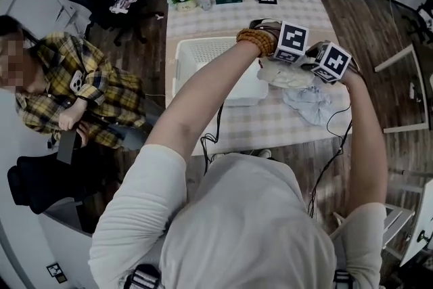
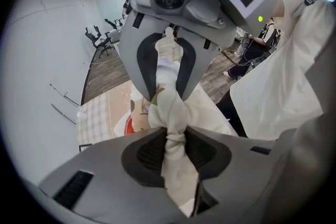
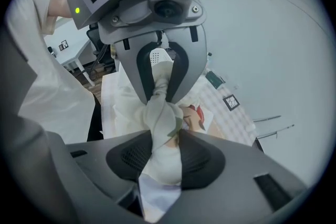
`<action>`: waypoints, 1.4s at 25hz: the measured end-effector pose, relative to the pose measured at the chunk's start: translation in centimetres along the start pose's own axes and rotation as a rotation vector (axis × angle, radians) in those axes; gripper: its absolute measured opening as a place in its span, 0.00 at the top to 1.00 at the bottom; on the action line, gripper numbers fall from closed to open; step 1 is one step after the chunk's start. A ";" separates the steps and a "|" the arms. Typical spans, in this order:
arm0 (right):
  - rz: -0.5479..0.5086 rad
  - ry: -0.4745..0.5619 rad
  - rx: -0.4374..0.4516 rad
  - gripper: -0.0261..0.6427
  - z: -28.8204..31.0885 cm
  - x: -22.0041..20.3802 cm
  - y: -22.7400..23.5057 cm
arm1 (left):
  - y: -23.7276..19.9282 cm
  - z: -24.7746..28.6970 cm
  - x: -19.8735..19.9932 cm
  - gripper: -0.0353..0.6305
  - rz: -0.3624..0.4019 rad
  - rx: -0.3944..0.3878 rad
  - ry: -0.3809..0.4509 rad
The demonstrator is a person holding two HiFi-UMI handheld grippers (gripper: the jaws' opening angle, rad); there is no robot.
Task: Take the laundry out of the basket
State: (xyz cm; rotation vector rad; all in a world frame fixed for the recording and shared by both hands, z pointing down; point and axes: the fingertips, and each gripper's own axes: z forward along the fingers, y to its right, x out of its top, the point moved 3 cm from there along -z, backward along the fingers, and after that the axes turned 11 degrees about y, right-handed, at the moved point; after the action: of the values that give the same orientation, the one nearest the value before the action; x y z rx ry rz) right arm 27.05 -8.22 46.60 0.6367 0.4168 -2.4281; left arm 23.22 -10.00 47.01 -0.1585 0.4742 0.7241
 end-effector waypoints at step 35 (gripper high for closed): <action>0.253 -0.128 0.076 0.69 9.9 -23.5 -5.1 | 1.4 25.5 3.3 0.77 0.016 -0.180 -0.019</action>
State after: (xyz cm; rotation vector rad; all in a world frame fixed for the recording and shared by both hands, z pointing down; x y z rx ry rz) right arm 37.24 2.35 68.02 0.5285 0.1800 -2.2356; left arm 33.62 0.58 68.00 -0.3161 0.3921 0.7835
